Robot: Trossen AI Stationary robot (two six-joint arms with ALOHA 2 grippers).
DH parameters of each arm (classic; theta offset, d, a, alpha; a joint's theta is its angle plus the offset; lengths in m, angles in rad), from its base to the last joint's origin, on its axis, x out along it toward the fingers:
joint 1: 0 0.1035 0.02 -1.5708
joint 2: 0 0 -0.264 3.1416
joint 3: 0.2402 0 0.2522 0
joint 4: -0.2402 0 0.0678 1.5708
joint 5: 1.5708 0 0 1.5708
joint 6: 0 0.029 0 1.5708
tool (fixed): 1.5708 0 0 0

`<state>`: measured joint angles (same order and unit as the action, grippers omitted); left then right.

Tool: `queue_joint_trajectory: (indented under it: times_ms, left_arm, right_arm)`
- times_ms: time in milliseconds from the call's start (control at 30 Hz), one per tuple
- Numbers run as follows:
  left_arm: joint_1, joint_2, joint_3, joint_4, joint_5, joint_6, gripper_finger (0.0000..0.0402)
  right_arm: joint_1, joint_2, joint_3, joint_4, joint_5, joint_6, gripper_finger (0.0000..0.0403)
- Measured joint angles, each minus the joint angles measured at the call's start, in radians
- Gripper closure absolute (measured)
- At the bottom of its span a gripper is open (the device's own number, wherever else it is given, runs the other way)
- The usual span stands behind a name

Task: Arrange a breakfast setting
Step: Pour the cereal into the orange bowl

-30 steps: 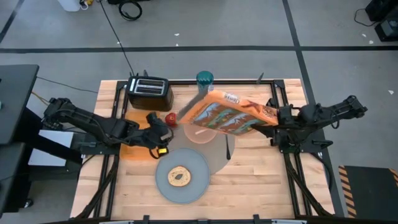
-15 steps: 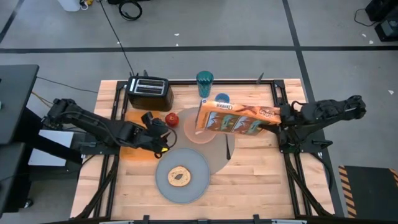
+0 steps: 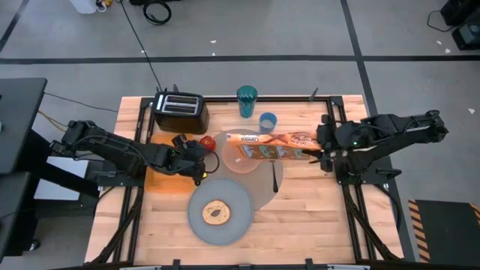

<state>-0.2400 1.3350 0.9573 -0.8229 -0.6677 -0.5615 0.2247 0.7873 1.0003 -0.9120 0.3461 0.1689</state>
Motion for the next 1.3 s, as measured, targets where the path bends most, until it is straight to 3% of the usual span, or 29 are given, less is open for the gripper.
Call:
queue_joint_trajectory:
  times_ms: [433, 1000, 1300]
  left_arm:
    - [0.014, 0.0, 0.0, -0.101, 0.017, 0.031, 0.0171]
    - [0.014, -0.01, 0.0, -0.235, 0.018, 0.034, 0.0171]
    - [-0.018, -0.079, 0.0, -0.297, 0.02, 0.035, 0.0171]
  right_arm:
    - [-0.058, 0.309, 0.294, -0.17, -0.04, -0.034, 0.0167]
    - [-0.147, 0.525, 0.555, -0.325, -0.086, -0.034, 0.0167]
    - [-0.199, 0.638, 0.705, -0.388, -0.105, -0.038, 0.0167]
